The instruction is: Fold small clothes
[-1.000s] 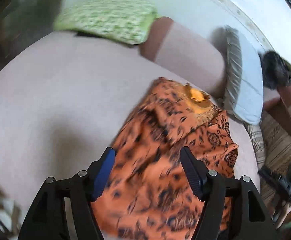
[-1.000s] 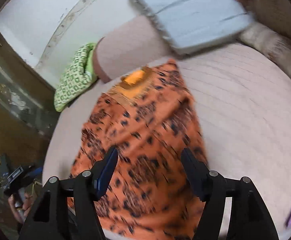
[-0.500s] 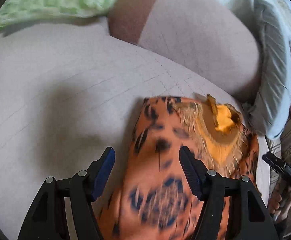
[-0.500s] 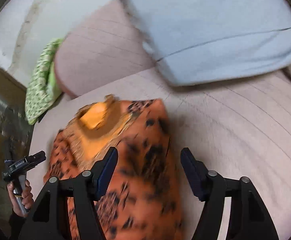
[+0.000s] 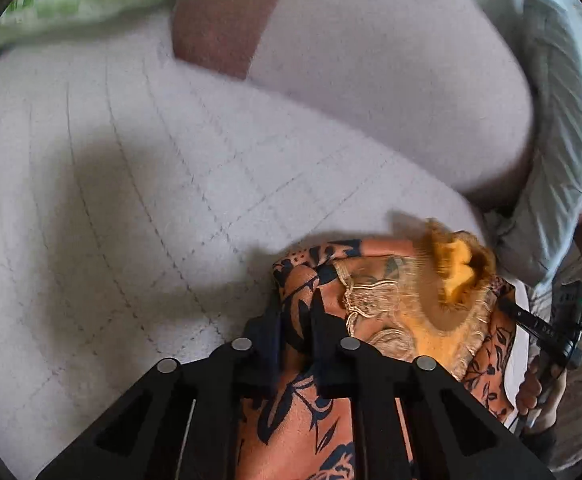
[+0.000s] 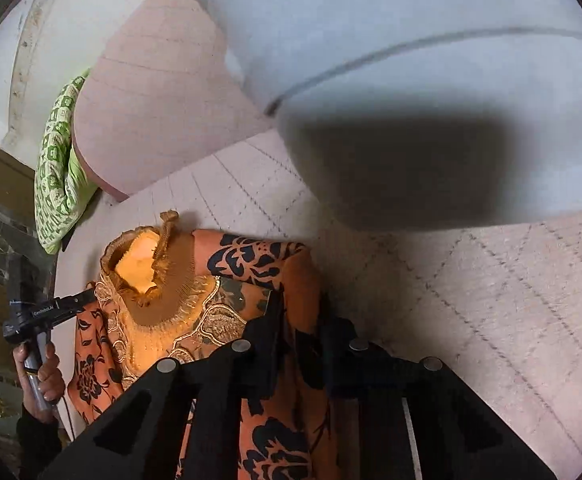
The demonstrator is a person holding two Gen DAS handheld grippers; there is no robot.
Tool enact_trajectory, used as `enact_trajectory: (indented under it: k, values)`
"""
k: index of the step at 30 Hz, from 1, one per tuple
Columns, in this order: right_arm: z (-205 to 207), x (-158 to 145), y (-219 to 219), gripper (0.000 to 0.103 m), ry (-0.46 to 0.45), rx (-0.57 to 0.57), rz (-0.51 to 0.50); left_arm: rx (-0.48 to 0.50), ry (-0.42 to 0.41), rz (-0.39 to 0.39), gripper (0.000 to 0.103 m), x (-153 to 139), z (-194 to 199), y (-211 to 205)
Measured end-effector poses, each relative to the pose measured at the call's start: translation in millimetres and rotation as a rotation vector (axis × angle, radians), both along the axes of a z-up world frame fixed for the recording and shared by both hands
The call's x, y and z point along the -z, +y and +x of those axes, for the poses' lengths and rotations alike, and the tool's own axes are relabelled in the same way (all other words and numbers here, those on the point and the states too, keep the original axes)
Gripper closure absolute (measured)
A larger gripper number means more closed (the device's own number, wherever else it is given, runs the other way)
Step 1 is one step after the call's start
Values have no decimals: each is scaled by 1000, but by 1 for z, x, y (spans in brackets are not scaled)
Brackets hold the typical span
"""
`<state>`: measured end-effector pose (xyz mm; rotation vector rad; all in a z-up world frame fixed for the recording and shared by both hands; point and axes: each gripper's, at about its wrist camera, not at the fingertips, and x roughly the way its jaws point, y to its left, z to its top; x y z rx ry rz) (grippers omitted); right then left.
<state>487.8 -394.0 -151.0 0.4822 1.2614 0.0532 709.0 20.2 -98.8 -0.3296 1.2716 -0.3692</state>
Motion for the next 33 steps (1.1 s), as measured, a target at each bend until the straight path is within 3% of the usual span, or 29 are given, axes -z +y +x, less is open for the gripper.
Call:
enact_trajectory:
  k: [4,6,8,10,12,15,17,18,20,23,28,33]
  values:
    - [-5,-24,-1,90,-68,-9,-36,-23,-100,27,94,-22,-11,11]
    - [-2,-19,1,90,-35,-11,-87,-34,-80,98,94,-12,-9,11]
    - [1,-14,1,90,-6,-5,-107,-52,-67,85,94,-5,-9,13]
    - [-1,-21,1,90,-41,-5,-111,-51,-103,78,94,-6,-10,10]
    - [1,-13,2,90,-6,-10,-155,-59,-76,132,95,5,-4,8]
    - [-2,-14,-2,90,-19,1,-161,-78,-104,85,95,3,-9,13]
    - [-3,-15,-2,90,-39,-6,-174,-52,-103,162,95,13,-8,2]
    - [-1,-5,0,90,1,-14,-202,-47,-76,182,95,20,-7,0]
    - [0,1,3,90,15,-18,-220,-52,-84,177,95,20,-6,-2]
    - [-4,-21,0,90,-53,8,-184,-61,-131,125,95,-7,-16,5]
    - [-35,-83,10,90,-174,-26,-206,-39,-256,113,95,-63,-61,17]
    - [-123,-163,23,90,-325,-54,-193,-56,-398,45,95,-124,-158,45]
